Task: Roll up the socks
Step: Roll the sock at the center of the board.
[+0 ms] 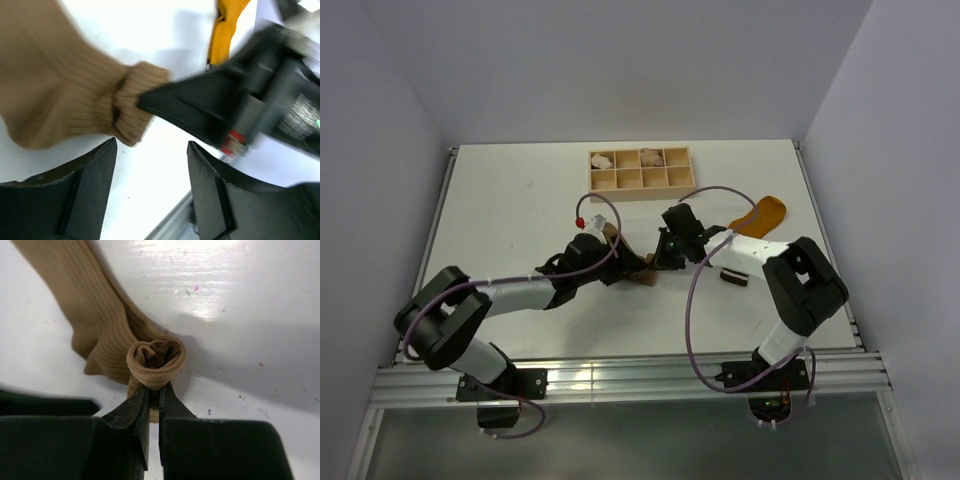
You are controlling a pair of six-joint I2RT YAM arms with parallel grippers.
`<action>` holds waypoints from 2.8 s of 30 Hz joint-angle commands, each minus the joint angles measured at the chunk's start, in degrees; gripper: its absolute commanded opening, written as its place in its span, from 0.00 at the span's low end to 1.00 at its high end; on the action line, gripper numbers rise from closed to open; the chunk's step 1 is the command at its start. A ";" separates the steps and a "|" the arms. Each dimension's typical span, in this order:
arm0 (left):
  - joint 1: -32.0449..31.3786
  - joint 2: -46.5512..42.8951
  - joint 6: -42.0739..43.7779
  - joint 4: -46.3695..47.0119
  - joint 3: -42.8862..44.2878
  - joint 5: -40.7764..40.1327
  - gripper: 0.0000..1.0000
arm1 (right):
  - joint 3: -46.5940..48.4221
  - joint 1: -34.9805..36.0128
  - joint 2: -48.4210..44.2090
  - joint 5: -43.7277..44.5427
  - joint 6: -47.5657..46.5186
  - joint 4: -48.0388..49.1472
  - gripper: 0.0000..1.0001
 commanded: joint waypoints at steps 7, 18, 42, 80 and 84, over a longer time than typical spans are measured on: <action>-11.21 -9.41 19.88 -8.51 2.28 -22.39 0.59 | 14.89 1.55 9.22 6.53 -9.98 -20.94 0.00; -19.91 -1.15 23.83 -6.57 6.48 -36.71 0.62 | 21.67 2.69 14.49 6.53 -10.33 -28.07 0.00; -25.46 14.67 32.62 -3.14 14.14 -52.18 0.60 | 25.54 3.75 16.26 3.81 -9.36 -31.06 0.00; -23.01 16.26 27.80 -6.58 13.71 -47.81 0.00 | 23.61 2.79 10.29 -2.43 -6.64 -25.79 0.34; -20.10 13.55 25.16 -4.21 10.98 -42.18 0.00 | 22.03 1.03 7.12 -2.70 -4.89 -23.86 0.49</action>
